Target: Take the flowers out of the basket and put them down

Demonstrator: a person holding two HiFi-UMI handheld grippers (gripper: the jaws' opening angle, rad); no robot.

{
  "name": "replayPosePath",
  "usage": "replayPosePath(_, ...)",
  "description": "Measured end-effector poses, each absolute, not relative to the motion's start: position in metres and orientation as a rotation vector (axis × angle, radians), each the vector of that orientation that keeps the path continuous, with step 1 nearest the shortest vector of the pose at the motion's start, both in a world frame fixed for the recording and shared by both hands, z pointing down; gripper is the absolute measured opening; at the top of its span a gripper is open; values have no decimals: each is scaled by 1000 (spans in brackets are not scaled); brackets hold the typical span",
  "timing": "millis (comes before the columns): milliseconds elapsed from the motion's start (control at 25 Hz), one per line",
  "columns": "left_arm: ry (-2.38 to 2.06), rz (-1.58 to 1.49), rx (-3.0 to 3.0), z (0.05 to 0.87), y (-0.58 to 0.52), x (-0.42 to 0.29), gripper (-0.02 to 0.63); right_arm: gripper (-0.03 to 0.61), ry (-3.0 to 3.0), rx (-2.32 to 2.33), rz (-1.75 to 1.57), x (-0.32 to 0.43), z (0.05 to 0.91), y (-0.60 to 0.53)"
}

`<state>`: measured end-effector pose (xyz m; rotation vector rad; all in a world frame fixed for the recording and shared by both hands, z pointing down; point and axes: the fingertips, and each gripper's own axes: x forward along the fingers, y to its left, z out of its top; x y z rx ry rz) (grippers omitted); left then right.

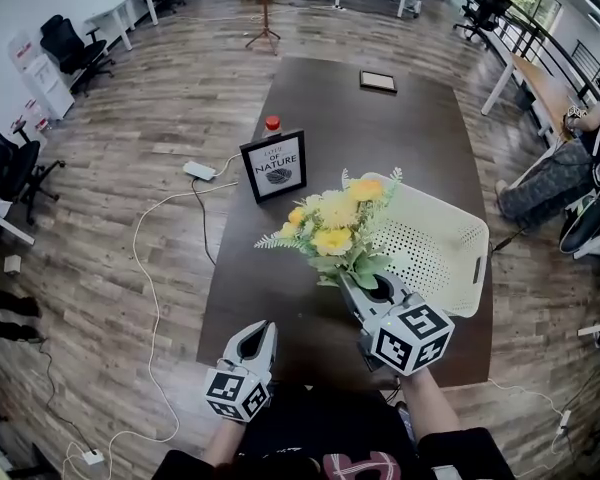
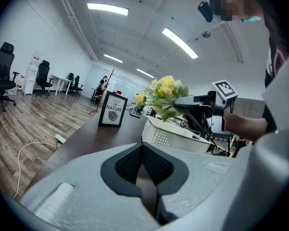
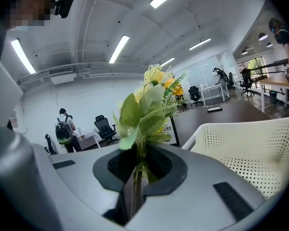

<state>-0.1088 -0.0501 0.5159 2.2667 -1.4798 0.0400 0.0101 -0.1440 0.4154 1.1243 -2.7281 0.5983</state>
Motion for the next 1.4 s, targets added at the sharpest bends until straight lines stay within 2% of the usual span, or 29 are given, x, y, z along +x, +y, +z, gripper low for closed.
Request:
replayPosePath(600,-1464,68,2288,522,-51,-144,9,49,-2706,1078,653,-41,445,-127)
replayPosePath(1400,-1466,43,2305,518,-58,-179,9,49,-2552,939,850,-94,530,-88)
